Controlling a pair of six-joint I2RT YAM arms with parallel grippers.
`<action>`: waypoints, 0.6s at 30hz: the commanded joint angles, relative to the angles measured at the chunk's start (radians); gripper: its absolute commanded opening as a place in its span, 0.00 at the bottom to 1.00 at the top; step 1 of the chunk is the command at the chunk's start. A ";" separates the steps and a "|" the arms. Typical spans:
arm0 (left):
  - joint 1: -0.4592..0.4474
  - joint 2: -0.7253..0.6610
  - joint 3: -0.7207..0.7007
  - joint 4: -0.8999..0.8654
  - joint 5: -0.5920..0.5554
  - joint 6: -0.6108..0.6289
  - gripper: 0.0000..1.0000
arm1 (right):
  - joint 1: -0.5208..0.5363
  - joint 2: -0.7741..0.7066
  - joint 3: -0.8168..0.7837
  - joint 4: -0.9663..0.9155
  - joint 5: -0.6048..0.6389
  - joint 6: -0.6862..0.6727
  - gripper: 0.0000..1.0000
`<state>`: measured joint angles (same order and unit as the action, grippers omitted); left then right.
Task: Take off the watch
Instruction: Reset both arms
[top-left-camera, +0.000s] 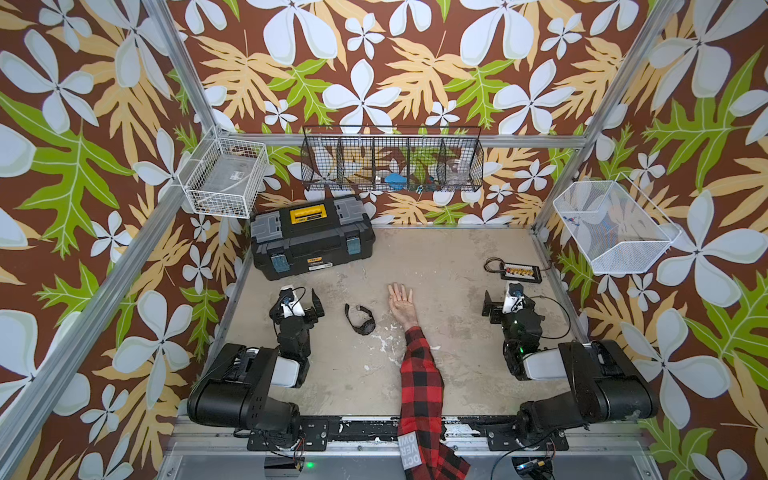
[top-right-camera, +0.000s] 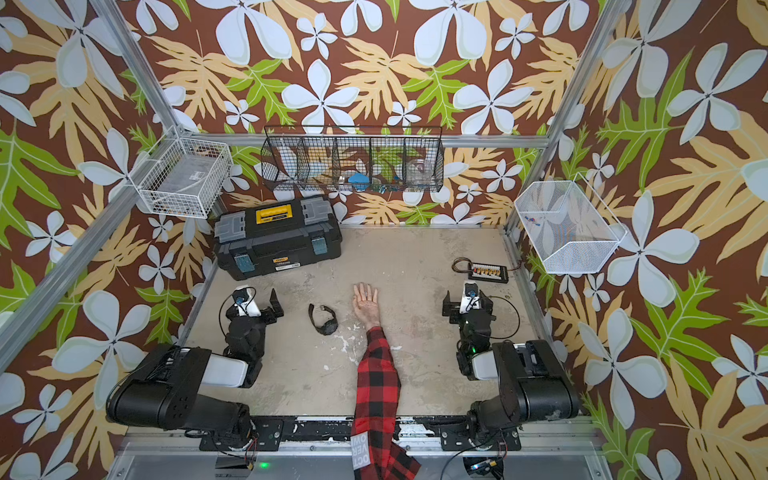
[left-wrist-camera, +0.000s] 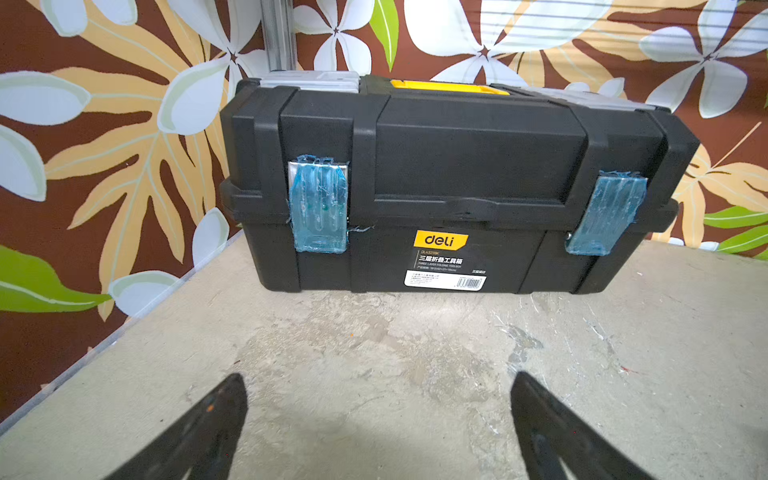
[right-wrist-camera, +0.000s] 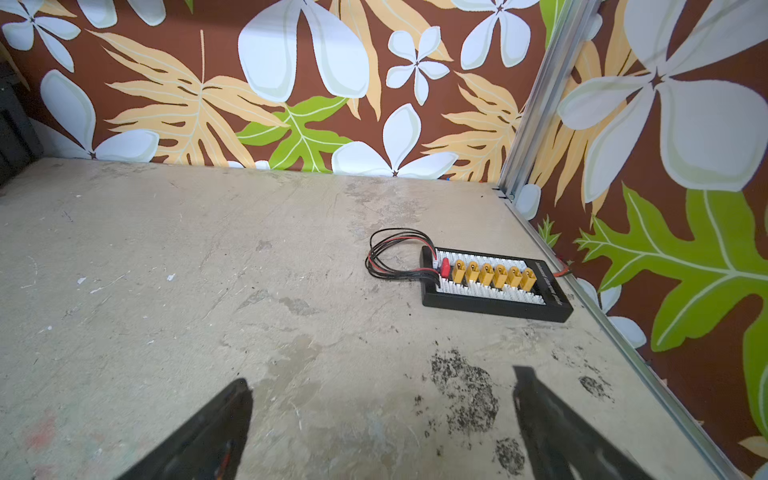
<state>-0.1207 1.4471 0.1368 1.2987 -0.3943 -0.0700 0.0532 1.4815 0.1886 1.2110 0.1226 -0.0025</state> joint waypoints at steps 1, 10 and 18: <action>0.002 0.004 0.000 0.028 0.015 0.002 1.00 | 0.002 -0.001 0.002 0.029 -0.018 0.013 1.00; 0.001 0.004 0.002 0.022 0.014 -0.001 1.00 | 0.001 0.000 0.003 0.025 -0.018 0.012 1.00; 0.002 0.009 0.006 0.017 0.016 -0.001 1.00 | 0.002 0.000 0.004 0.026 -0.019 0.013 1.00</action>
<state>-0.1204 1.4517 0.1375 1.2999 -0.3840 -0.0700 0.0536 1.4815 0.1894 1.2106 0.1051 -0.0002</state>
